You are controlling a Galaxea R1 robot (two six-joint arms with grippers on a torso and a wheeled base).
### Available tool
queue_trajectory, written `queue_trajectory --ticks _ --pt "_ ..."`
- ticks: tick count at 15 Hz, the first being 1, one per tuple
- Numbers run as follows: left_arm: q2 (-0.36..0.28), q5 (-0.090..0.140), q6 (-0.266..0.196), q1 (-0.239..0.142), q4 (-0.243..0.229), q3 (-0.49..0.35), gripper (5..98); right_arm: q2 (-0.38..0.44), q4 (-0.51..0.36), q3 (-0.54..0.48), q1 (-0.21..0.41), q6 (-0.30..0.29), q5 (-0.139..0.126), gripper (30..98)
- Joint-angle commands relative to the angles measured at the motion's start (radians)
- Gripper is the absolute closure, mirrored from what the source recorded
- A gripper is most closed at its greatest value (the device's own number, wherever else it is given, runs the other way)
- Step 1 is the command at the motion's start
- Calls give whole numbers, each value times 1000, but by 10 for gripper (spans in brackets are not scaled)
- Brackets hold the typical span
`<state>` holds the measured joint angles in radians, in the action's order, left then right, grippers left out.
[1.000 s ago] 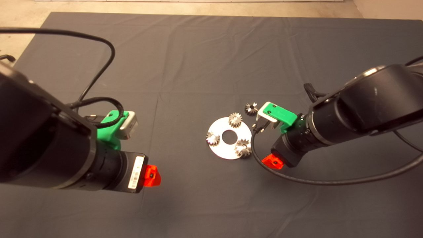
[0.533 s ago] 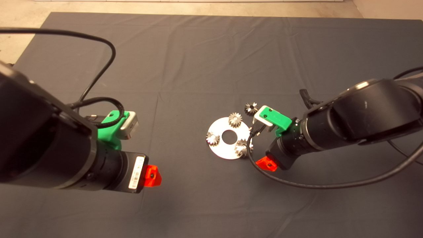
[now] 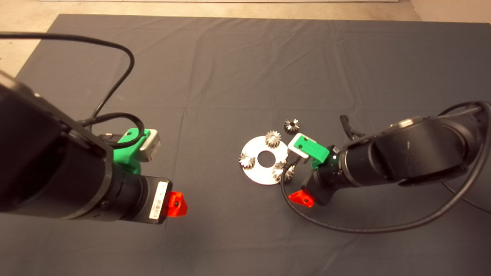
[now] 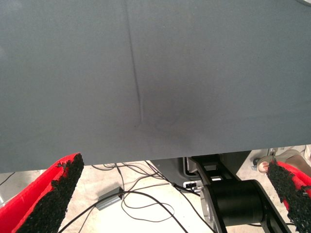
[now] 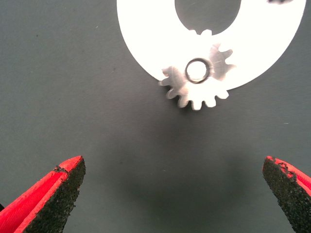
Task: Remove an incorrectly installed larger gear and replace it with the correct smaller gear
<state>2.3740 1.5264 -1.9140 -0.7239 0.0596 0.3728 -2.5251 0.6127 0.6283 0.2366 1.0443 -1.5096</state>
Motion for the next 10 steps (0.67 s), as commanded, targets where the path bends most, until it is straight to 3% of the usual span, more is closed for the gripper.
queue_trajectory --ticks 1,10 --pt "0 132 0 -22 -9 -14 58 -37 86 31 -8 -13 4 316" --pt "0 132 0 -22 -10 -14 58 -79 125 145 -17 -69 5 316"
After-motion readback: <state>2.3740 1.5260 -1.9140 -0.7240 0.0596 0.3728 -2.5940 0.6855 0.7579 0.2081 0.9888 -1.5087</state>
